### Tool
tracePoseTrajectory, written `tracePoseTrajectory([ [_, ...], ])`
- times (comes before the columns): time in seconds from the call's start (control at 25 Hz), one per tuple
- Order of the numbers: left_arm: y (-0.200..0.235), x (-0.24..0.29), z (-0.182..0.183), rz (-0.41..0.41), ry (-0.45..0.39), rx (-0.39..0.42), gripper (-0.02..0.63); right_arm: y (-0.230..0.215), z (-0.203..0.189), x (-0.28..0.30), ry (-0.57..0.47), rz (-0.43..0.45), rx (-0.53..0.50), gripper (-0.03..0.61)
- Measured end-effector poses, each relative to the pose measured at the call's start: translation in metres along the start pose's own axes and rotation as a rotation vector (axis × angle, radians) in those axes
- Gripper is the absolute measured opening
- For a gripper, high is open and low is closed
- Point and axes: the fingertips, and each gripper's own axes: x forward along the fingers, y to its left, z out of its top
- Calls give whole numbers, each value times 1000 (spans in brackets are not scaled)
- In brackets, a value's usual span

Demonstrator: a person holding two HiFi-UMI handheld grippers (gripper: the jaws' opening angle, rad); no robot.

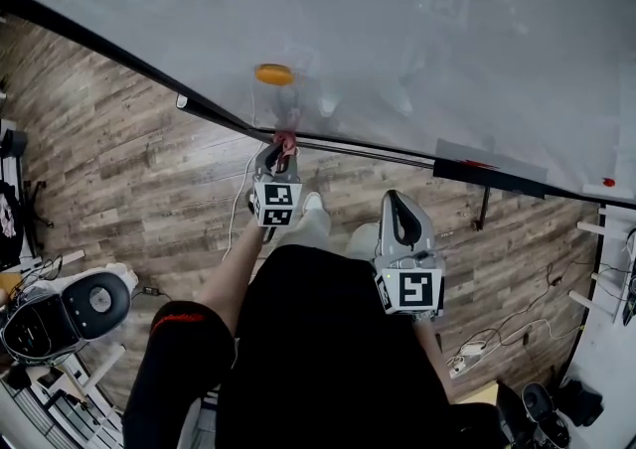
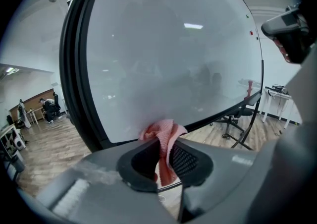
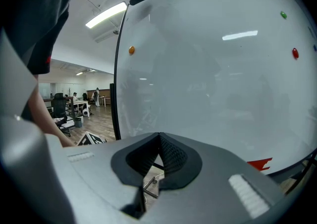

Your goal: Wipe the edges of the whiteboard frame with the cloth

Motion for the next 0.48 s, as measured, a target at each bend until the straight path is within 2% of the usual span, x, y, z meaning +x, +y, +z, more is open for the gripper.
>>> tracePoseTrajectory([
  [0.48,-34,7,8,-17,7,22,48,-31,-5,-20,5,-14,12,2],
])
